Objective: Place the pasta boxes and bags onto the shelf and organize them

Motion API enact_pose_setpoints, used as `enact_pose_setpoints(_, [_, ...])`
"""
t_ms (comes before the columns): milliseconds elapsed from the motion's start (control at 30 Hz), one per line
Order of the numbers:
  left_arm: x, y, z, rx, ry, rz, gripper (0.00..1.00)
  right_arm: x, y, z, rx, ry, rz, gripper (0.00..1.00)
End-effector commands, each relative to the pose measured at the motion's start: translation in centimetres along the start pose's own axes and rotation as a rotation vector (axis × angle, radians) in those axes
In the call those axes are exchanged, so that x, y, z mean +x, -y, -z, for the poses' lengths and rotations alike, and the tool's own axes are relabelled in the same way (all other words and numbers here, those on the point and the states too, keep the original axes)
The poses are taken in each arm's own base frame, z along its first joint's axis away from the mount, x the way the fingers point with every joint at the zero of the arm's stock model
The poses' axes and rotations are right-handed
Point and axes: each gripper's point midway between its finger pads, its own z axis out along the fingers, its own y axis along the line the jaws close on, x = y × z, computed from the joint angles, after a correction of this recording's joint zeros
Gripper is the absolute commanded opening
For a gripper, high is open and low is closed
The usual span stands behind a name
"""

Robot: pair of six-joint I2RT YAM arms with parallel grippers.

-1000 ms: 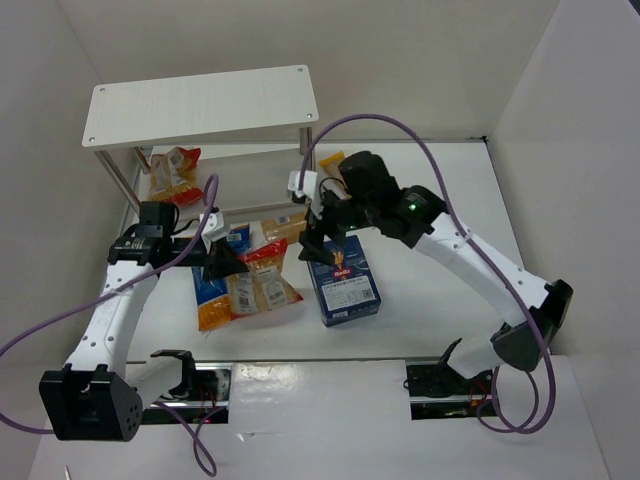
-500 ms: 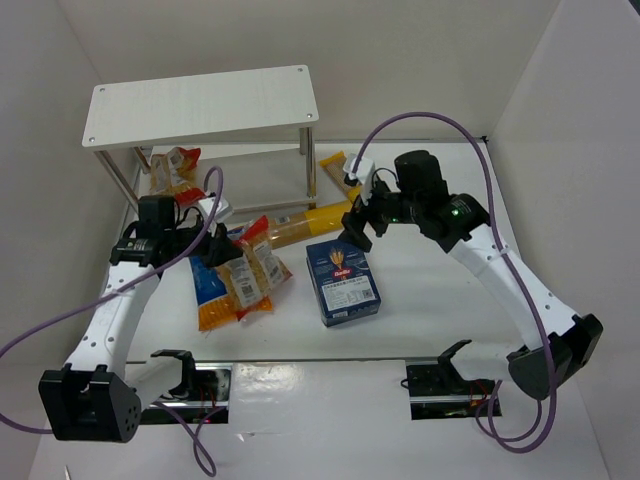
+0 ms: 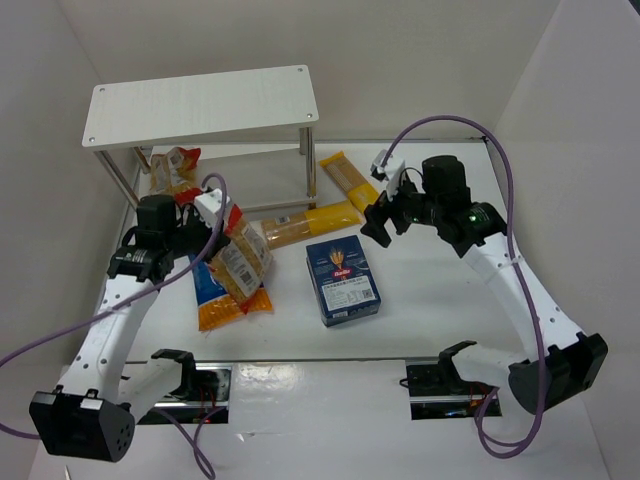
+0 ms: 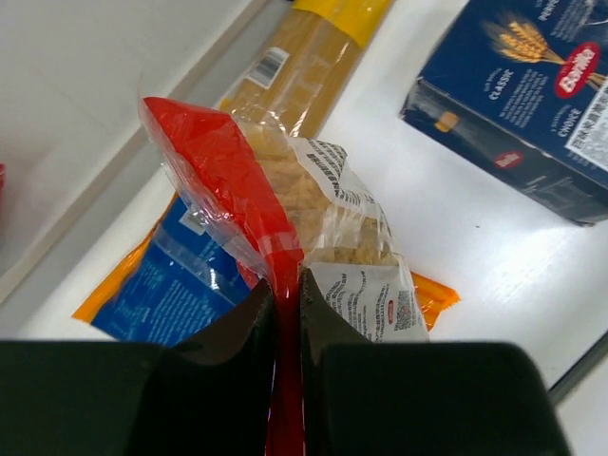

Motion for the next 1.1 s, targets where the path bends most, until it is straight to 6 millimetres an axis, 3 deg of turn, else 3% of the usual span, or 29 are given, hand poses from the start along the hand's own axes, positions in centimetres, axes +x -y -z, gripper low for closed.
enact_pose_setpoints(0, [-2.9, -2.0, 1.3, -0.143, 0.091, -0.086, 0.0, -1.3, 1.1, 1.7, 0.077, 0.068, 0.018, 0.96])
enact_pose_setpoints(200, [-3.9, -3.0, 3.5, -0.259, 0.098, -0.128, 0.0, -0.1, 1.6, 2.3, 0.115, 0.053, 0.005, 0.96])
enact_pose_setpoints(333, [-3.8, -3.5, 3.7, -0.304, 0.079, -0.132, 0.0, 0.4, 1.8, 2.4, 0.124, 0.05, 0.0, 0.96])
enact_pose_setpoints(500, [-0.9, -4.0, 3.8, -0.373, 0.019, -0.159, 0.0, 0.7, 1.7, 3.3, 0.149, 0.061, 0.002, 0.96])
enact_pose_setpoints(567, [-1.0, -4.5, 4.3, -0.409, 0.018, -0.159, 0.0, 0.9, 1.5, 3.5, 0.15, 0.062, 0.002, 0.96])
enact_pose_setpoints(800, [-4.7, -5.8, 7.1, -0.514, 0.09, -0.197, 0.0, 1.2, 2.1, 4.2, 0.18, 0.067, -0.016, 0.96])
enact_pose_setpoints(1067, [-8.3, -5.6, 9.1, -0.529, 0.175, -0.231, 0.0, 1.3, 2.5, 5.1, 0.203, 0.089, -0.03, 0.96])
